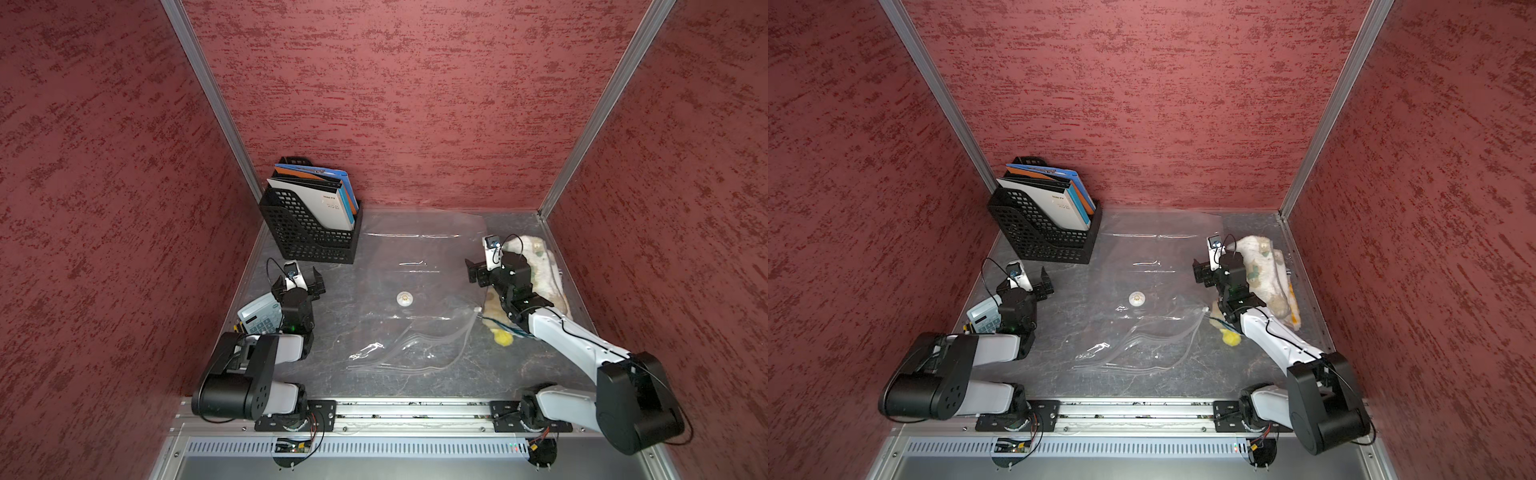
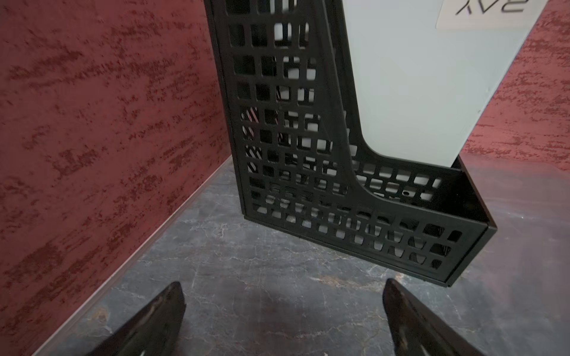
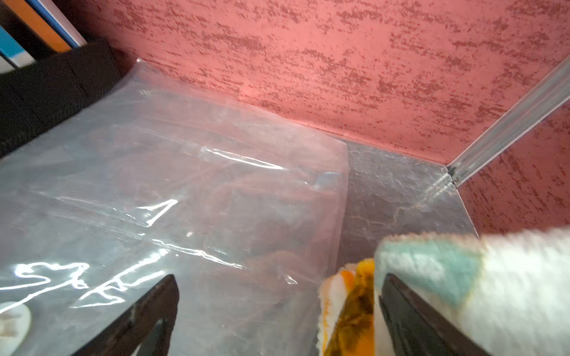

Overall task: Take the blanket out of the vacuum bag
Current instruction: Reset both arms

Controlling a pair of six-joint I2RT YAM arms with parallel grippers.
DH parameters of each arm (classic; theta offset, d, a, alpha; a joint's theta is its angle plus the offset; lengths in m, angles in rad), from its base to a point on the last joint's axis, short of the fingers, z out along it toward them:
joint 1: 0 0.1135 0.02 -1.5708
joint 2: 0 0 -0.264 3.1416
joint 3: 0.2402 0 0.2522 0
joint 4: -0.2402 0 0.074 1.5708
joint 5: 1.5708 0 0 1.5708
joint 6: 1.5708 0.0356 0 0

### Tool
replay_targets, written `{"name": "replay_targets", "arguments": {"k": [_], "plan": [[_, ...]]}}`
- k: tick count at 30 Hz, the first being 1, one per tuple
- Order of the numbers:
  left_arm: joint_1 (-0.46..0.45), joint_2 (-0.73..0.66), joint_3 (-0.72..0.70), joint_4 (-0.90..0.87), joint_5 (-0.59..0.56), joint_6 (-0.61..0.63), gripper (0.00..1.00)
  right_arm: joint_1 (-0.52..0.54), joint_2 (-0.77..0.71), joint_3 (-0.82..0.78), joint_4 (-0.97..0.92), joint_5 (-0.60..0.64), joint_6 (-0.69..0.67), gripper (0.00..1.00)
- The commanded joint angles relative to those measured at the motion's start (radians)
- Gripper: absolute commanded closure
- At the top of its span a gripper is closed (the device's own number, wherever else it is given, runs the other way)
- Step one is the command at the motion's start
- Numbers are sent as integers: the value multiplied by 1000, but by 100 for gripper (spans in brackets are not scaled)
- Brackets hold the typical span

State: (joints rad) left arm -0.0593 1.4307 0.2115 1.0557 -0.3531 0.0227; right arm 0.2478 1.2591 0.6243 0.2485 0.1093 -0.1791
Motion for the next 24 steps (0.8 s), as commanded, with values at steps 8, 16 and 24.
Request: {"name": "replay_targets", "arguments": {"k": [8, 16, 24], "plan": [[3, 99, 29, 102, 190, 21, 0, -71, 112, -102, 248, -150, -32, 1], [-7, 110, 57, 65, 186, 37, 0, -78, 112, -178, 416, -108, -25, 1], [-3, 109, 66, 45, 198, 35, 0, -126, 107, -200, 405, -134, -12, 1]]}}
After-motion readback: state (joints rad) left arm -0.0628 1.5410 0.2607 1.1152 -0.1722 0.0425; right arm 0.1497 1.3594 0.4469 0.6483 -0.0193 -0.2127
